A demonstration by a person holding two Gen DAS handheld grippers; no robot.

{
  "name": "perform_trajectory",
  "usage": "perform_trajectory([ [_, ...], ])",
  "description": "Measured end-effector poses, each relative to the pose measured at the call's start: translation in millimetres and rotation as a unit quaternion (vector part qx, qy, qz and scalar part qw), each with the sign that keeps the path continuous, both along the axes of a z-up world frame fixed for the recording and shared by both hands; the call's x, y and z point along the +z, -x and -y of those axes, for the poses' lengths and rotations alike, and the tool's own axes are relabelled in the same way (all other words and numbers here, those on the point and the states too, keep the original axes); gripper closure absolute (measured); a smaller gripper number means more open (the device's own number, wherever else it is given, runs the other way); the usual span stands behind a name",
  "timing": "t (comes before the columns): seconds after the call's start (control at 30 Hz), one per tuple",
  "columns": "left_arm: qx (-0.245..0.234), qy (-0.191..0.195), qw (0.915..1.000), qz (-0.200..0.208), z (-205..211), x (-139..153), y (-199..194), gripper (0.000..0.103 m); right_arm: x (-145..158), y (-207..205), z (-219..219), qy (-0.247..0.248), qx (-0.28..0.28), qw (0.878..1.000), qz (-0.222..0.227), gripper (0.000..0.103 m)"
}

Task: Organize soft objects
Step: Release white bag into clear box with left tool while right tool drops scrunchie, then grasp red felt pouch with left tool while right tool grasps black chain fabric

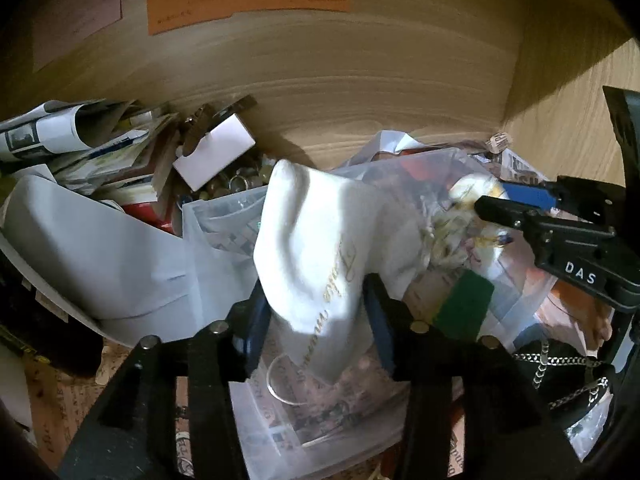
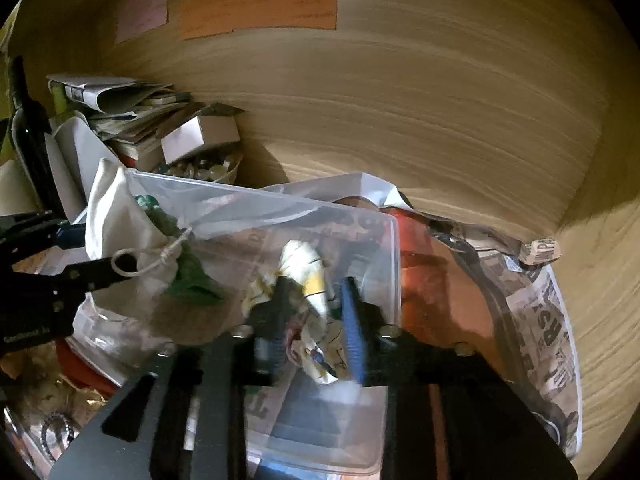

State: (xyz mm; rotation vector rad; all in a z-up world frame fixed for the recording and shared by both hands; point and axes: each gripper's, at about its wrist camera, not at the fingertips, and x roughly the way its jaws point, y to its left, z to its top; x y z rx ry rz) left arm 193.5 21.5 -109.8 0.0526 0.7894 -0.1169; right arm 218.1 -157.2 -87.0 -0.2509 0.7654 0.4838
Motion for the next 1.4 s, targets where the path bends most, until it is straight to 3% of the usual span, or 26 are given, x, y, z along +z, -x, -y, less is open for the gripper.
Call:
perform_trajectory([
  [0.07,-0.001,0.001,1.0000,0.007,0.1,4.1,4.1,0.049,4.8,3.6,-0.9,0.000,0.000,1.000,0.009,0.057],
  [0.13,0.000,0.003,0.9999,0.017,-2.0,9.7,8.4,0.042,10.3,6.4,-1.3,0.001,0.000,1.000,0.018,0.051],
  [0.27,0.001,0.011,0.9993,0.036,-5.2,24.6,20.5,0.040,25.9,16.7,0.9,-0.008,0.000,0.999,0.040,0.041],
  [0.53,0.000,0.020,0.9963,0.084,-7.1,53.6,58.7,0.029,54.2,56.8,18.9,-0.048,0.001,0.996,0.073,0.037],
  [0.63,-0.002,0.022,0.9951,0.097,-7.0,58.2,75.7,0.020,56.3,72.2,27.0,-0.057,-0.001,0.995,0.076,0.036],
  [0.73,-0.006,0.024,0.9946,0.101,-6.2,57.8,92.8,0.019,52.8,86.9,37.9,-0.069,-0.006,0.995,0.071,0.036],
  [1.0,-0.008,0.033,0.9969,0.071,-5.5,33.4,119.7,0.019,32.0,118.9,65.5,-0.086,-0.031,0.995,0.038,0.036],
  [1.23,-0.002,0.053,0.9984,0.020,-1.6,-4.7,124.8,0.020,9.9,137.5,81.4,-0.110,-0.047,0.993,-0.006,0.036],
  [1.4,-0.004,0.065,0.9979,-0.006,2.2,-20.8,115.6,0.036,2.5,151.9,83.3,-0.117,-0.047,0.992,-0.018,0.036],
])
